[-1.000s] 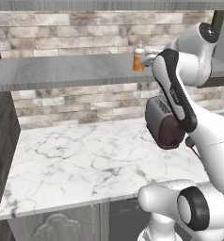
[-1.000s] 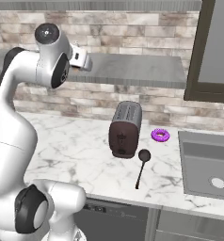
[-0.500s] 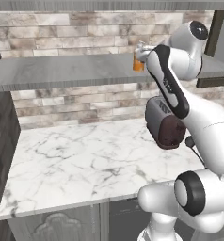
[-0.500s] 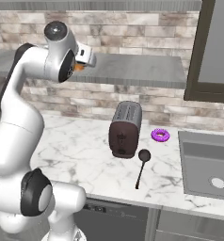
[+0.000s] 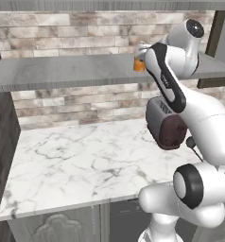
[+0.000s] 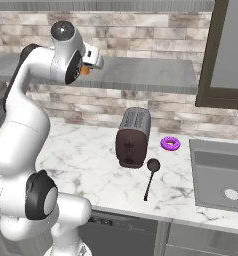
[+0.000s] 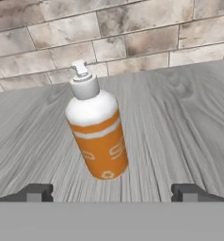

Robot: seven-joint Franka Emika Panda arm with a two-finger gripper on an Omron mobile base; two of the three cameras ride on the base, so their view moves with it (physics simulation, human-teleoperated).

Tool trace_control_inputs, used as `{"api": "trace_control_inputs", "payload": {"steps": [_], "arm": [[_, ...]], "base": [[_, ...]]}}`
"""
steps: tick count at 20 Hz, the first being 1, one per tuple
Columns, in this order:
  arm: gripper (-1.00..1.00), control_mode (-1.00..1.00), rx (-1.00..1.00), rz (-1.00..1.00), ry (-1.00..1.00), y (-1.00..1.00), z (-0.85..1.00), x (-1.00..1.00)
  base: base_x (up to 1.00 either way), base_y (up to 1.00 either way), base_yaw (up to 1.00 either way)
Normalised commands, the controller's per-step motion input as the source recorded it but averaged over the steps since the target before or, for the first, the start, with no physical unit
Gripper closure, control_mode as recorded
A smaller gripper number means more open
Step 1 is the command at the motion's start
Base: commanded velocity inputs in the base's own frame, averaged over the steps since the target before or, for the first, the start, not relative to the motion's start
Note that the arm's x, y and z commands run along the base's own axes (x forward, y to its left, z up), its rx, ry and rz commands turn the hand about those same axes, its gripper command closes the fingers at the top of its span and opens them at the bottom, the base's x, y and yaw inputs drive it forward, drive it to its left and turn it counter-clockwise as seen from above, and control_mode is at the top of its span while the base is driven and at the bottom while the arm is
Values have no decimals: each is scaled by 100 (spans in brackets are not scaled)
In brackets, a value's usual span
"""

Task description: Open the cabinet. Pick the soap dispenser and place it next to the sink. Then close the cabinet.

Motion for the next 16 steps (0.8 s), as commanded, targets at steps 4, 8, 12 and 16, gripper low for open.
{"api": "trace_control_inputs", "payload": {"steps": [4,8,12,16], "arm": [[-100,-100,0,2,0,18,-4,2],[-100,-100,0,2,0,9,-9,3],[-100,-100,0,0,0,0,-21,11],[-100,-100,0,0,0,0,-12,16]], "base": [[0,0,0],[0,0,0],[0,0,0],[0,0,0]]}}
